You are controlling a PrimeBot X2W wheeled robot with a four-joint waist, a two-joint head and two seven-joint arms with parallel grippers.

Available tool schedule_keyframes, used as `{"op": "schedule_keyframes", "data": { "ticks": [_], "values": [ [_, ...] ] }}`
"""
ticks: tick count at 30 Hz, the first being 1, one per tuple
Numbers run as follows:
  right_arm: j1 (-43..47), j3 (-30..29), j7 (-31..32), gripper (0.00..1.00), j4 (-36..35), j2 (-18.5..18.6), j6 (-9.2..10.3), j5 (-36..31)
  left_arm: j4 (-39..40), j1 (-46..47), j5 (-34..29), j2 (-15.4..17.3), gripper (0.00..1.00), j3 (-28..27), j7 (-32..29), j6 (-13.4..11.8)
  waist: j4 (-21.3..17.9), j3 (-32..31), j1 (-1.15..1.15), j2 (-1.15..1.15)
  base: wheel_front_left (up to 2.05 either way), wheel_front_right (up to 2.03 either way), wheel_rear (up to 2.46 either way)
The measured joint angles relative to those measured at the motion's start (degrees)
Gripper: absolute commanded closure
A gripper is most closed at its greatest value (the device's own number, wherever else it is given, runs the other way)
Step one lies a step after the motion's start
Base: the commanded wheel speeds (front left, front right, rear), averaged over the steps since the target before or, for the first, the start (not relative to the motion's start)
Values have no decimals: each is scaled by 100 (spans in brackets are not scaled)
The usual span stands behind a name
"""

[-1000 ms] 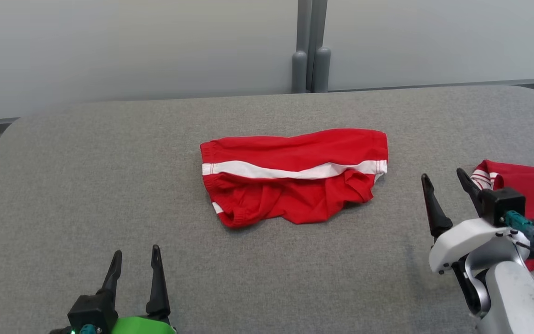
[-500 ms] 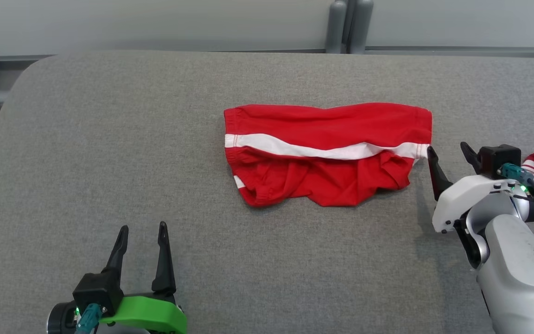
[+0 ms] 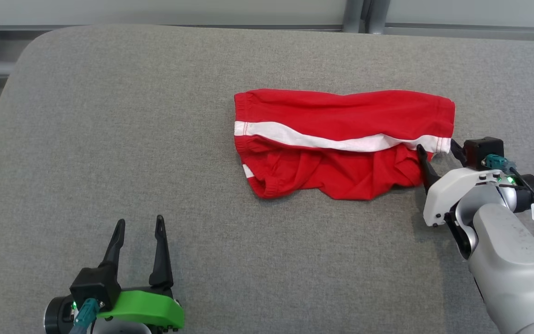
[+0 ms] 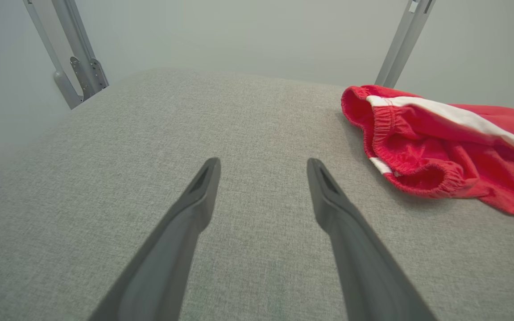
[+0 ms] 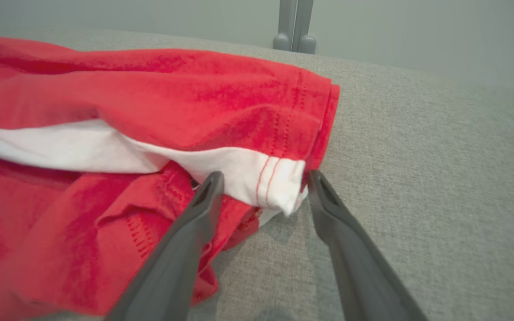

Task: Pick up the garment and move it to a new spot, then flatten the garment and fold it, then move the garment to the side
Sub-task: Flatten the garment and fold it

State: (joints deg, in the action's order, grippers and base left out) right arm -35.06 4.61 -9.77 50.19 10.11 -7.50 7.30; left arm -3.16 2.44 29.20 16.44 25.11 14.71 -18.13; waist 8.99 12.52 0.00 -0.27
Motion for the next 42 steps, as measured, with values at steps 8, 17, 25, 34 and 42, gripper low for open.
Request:
{"op": "schedule_keyframes", "data": {
  "ticks": [8,17,25,34,42],
  "values": [
    [-227,369,-247,75,312,56,0,-32,0,22,-7,5,0,-33,5,0,-65,70,0,0,0,0,0],
    [-235,531,-448,100,126,47,0,87,-9,43,-9,4,0,-10,7,19,-197,21,0,0,0,0,0],
    [177,602,-495,100,-535,62,0,192,-325,645,261,-243,0,272,-242,568,-365,-70,0,0,0,0,0],
    [421,842,-288,100,-1115,168,0,164,-1630,1995,717,-726,0,413,-806,1278,-644,-37,0,0,0,0,0],
    [420,1093,-186,100,-1281,144,0,124,-2760,3188,883,-771,0,449,-1569,1636,-866,94,0,0,0,0,0]
  ]
}}
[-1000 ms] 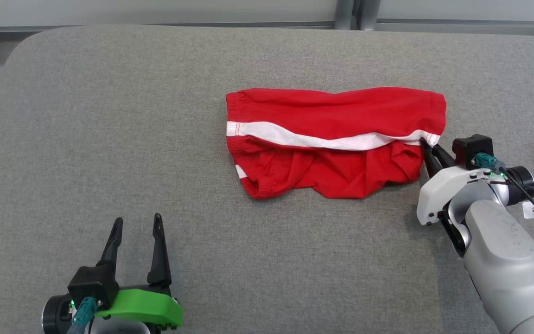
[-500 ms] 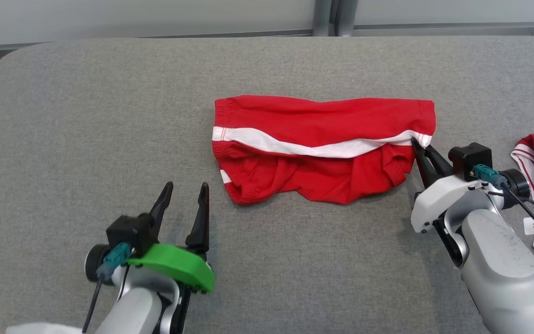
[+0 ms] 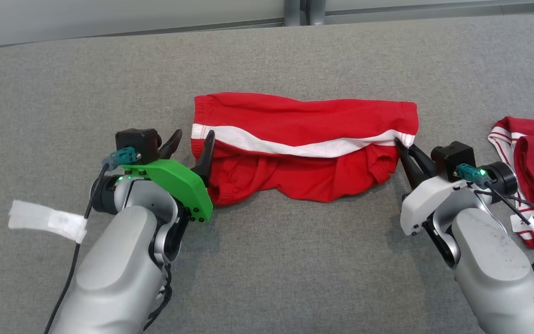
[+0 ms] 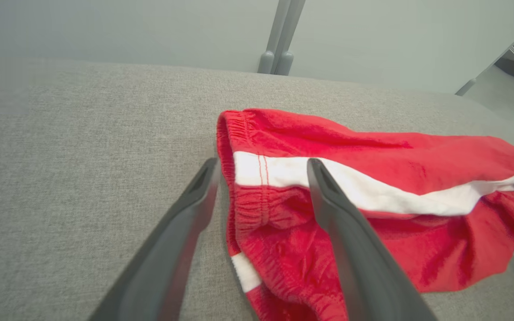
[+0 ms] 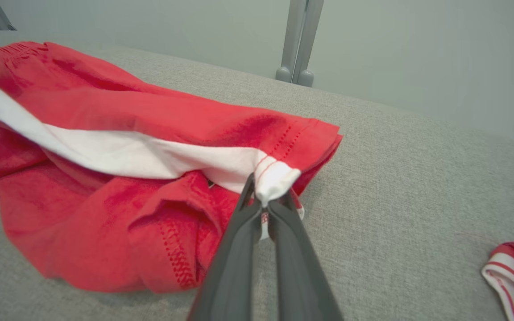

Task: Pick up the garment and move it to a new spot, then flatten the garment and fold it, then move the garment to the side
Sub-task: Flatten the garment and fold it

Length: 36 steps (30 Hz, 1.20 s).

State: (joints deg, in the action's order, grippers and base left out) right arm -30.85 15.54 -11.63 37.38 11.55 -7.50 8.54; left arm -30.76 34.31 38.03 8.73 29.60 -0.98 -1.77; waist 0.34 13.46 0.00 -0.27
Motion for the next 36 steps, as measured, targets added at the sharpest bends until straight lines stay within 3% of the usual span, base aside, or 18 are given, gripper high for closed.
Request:
{"op": "schedule_keyframes", "data": {
  "ticks": [8,14,17,18,19,21,25,27,30,32,34,35,36],
  "values": [
    [-10,162,2,100,-7,-19,0,43,-705,553,202,-25,0,-40,-671,-3,-106,16,0,0,0,0,0],
    [-34,229,-7,100,20,-8,0,56,-950,699,480,-116,1,-92,-993,127,-177,7,0,0,0,0,0],
    [-38,241,-15,100,31,-9,0,69,-1031,731,536,-125,22,-99,-1091,171,-194,-17,0,0,0,0,0],
    [-38,245,-21,100,35,-10,0,69,-1050,733,567,-130,40,-94,-1140,180,-198,-28,0,0,0,0,0],
    [-38,250,-33,100,40,-10,0,70,-1065,733,583,-132,51,-86,-1167,202,-202,-37,0,0,0,0,0],
    [-38,260,-41,100,52,-10,0,79,-1093,733,637,-142,61,-71,-1283,241,-207,-58,0,0,0,0,0],
    [-38,287,-53,100,68,-12,0,94,-1122,727,791,-157,65,-44,-1511,341,-219,-96,0,0,0,0,0],
    [-38,293,-56,100,74,-12,0,96,-1134,719,801,-159,56,-29,-1570,357,-224,-104,0,0,0,0,0],
    [-43,328,-57,100,91,-20,0,104,-1165,710,804,-154,53,14,-1622,355,-245,-125,0,0,0,0,0],
    [-59,353,-62,100,97,-25,0,113,-1181,710,804,-148,60,14,-1626,352,-268,-134,0,0,0,0,0],
    [-76,366,-69,100,104,-30,0,130,-1193,709,806,-148,79,11,-1604,348,-290,-141,0,0,0,0,0],
    [-85,369,-91,100,109,-32,0,131,-1191,709,808,-149,95,3,-1568,344,-300,-145,0,0,0,0,0],
    [-88,368,-103,100,111,-33,0,136,-1188,709,808,-151,95,-7,-1504,327,-307,-150,0,0,0,0,0]
  ]
}}
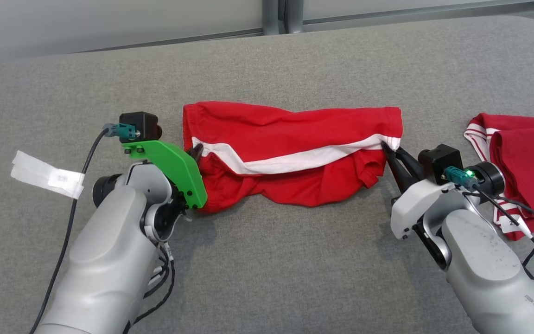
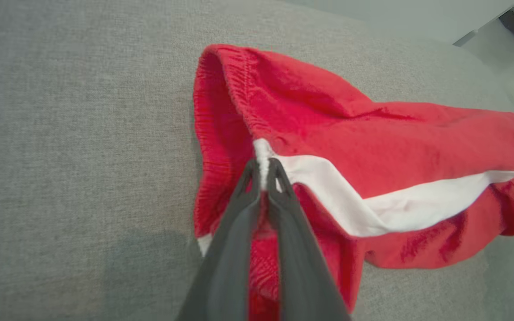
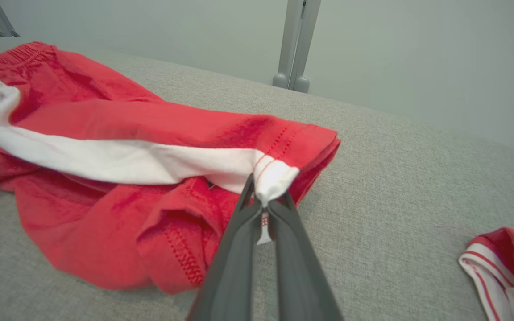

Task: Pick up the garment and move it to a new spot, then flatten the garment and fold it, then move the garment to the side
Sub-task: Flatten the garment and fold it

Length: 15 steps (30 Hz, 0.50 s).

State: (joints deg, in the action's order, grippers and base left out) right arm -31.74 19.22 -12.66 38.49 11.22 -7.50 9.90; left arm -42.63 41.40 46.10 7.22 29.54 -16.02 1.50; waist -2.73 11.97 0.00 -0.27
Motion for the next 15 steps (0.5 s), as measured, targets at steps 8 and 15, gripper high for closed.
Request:
{"op": "schedule_keyframes", "data": {
  "ticks": [8,15],
  "values": [
    [-1,-108,-62,100,-240,-75,0,488,442,-83,183,86,100,-367,645,62,-39,-106,0,0,0,0,0],
    [26,-244,113,100,-1200,285,0,1051,1545,-722,504,185,100,-777,1205,100,-31,-322,0,0,0,0,0]
  ]
}}
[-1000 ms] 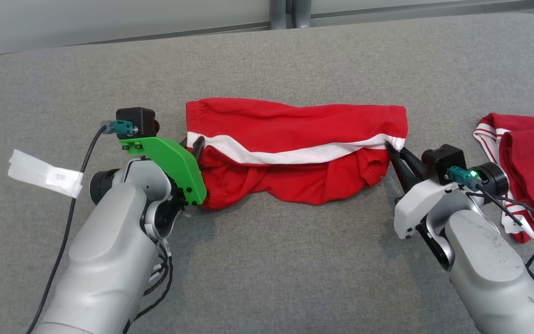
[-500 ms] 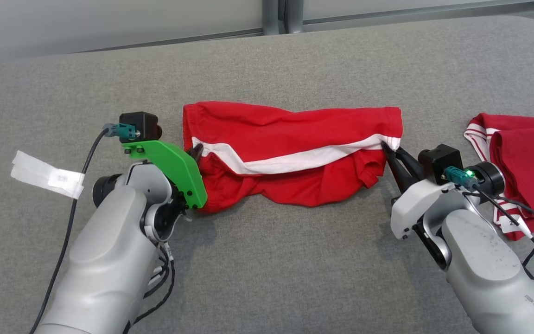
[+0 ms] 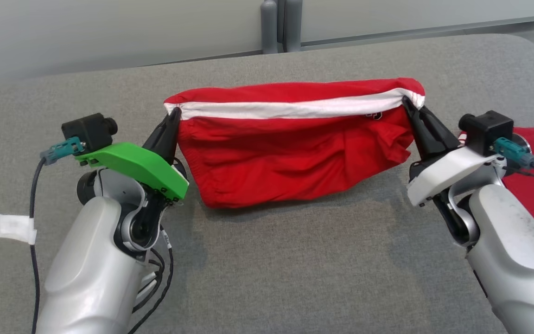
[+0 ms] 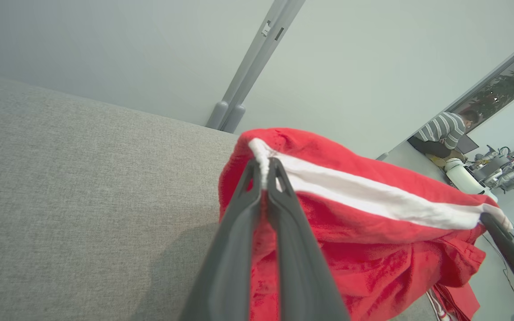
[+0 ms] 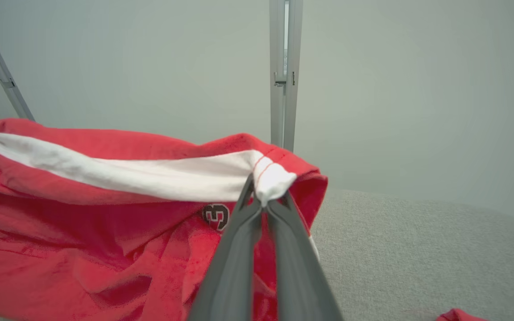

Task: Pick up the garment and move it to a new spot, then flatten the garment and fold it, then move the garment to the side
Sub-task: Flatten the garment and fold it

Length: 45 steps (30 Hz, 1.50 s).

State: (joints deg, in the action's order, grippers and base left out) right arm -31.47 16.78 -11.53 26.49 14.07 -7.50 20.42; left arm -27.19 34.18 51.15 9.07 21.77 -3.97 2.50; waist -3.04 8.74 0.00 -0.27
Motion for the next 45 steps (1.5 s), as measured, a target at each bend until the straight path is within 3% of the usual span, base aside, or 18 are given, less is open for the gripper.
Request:
{"op": "schedule_keyframes", "data": {
  "ticks": [7,17,24,33,34,35,36,37,38,39,45],
  "values": [
    [345,-356,367,100,-1425,302,0,85,1379,-435,151,89,100,-335,365,-220,28,-289,0,0,0,0,0],
    [1510,-490,1014,100,-2697,120,0,92,3019,-1507,151,368,100,-359,203,-720,-7,-608,0,0,0,0,0],
    [2312,-407,1073,100,-2068,-107,0,90,2922,-2464,43,344,100,-77,226,-954,10,-530,0,0,0,0,0],
    [1862,-130,538,100,-446,-236,0,-11,1633,-2424,-135,143,100,178,491,-804,60,-395,0,0,0,0,0],
    [1814,-103,494,84,-352,-240,0,-12,1533,-2379,-135,115,100,167,519,-793,58,-395,0,0,0,0,0],
    [1777,-90,438,84,-272,-240,0,-11,1446,-2349,-134,92,100,171,568,-759,53,-397,0,0,0,0,0],
    [1745,-70,407,69,-213,-234,1,-4,1367,-2332,-134,74,100,174,603,-744,46,-400,0,0,0,0,0],
    [1722,-56,374,50,-160,-229,0,8,1293,-2322,-134,62,100,170,641,-717,36,-402,0,0,0,0,0],
    [1707,-52,339,6,-132,-221,1,14,1225,-2317,-134,51,100,169,678,-703,25,-402,0,0,0,0,0],
    [1705,-48,325,0,-111,-207,0,16,1173,-2313,-134,41,100,168,709,-701,13,-401,0,0,0,0,0],
    [1735,-1,341,0,-333,-144,1,125,826,-2300,-137,18,100,122,965,-651,-120,-300,0,0,0,0,0]
  ]
}}
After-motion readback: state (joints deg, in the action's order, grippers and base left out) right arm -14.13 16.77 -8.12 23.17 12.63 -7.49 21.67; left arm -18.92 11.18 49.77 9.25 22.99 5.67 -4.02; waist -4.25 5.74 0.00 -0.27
